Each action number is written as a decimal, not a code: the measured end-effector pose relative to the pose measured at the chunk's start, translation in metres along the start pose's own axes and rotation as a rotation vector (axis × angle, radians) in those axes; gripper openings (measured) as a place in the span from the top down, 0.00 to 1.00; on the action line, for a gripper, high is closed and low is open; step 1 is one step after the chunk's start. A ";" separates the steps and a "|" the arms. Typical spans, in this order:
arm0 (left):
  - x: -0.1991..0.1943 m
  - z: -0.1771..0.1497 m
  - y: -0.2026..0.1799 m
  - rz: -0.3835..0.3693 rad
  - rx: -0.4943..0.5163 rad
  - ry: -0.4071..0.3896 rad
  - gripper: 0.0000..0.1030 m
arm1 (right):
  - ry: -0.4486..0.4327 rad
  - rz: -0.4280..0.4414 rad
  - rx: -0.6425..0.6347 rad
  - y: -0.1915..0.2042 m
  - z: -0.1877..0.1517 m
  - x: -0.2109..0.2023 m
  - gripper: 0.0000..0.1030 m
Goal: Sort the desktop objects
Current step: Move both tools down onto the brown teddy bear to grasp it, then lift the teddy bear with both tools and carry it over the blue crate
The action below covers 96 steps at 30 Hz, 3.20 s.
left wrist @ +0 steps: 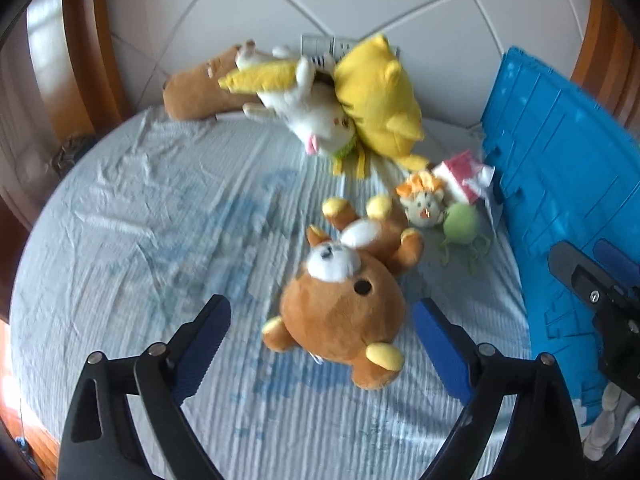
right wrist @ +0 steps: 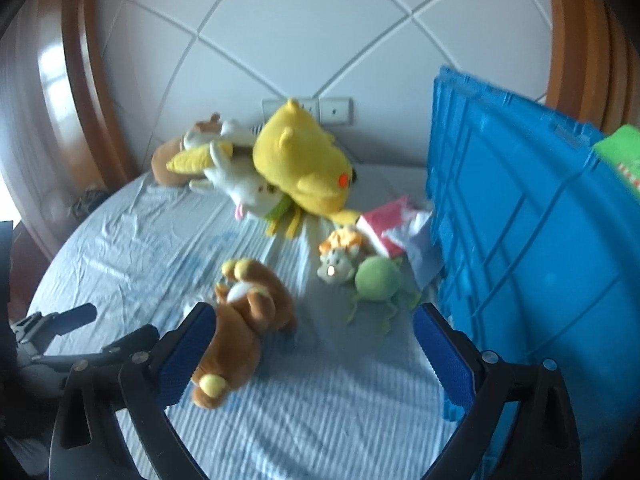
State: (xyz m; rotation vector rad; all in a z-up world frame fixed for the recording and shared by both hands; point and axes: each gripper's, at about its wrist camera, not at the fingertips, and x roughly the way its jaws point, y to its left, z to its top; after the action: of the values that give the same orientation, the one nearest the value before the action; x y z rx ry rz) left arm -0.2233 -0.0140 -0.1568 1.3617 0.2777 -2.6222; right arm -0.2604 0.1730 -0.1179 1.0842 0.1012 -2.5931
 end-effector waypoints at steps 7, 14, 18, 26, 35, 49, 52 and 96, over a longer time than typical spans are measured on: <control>0.044 -0.029 -0.025 -0.006 -0.001 0.085 0.09 | 0.046 0.030 -0.013 -0.013 -0.015 0.030 0.03; 0.079 -0.049 -0.012 0.042 0.027 0.149 0.09 | 0.075 0.025 -0.017 -0.015 -0.031 0.054 0.02; 0.083 -0.042 0.014 0.057 0.042 0.132 0.07 | 0.091 0.014 0.012 -0.012 -0.036 0.066 0.02; 0.088 -0.004 0.066 0.136 0.166 0.095 0.07 | 0.131 0.007 0.076 0.013 -0.039 0.080 0.01; 0.094 0.038 0.102 -0.051 0.238 0.109 0.07 | 0.154 0.007 0.264 0.040 -0.041 0.099 0.01; 0.100 0.037 0.093 -0.191 0.218 0.161 0.07 | 0.155 -0.055 0.310 0.059 -0.024 0.122 0.01; 0.096 0.034 0.087 -0.191 0.233 0.160 0.07 | 0.157 -0.046 0.285 0.065 -0.022 0.134 0.01; 0.115 0.001 0.051 -0.086 0.321 0.159 0.33 | 0.131 0.020 0.144 0.070 -0.025 0.157 0.73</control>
State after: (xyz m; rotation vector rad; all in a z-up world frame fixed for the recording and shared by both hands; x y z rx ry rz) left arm -0.2774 -0.0719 -0.2553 1.6966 -0.0718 -2.7200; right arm -0.3239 0.0689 -0.2417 1.2987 -0.0665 -2.5429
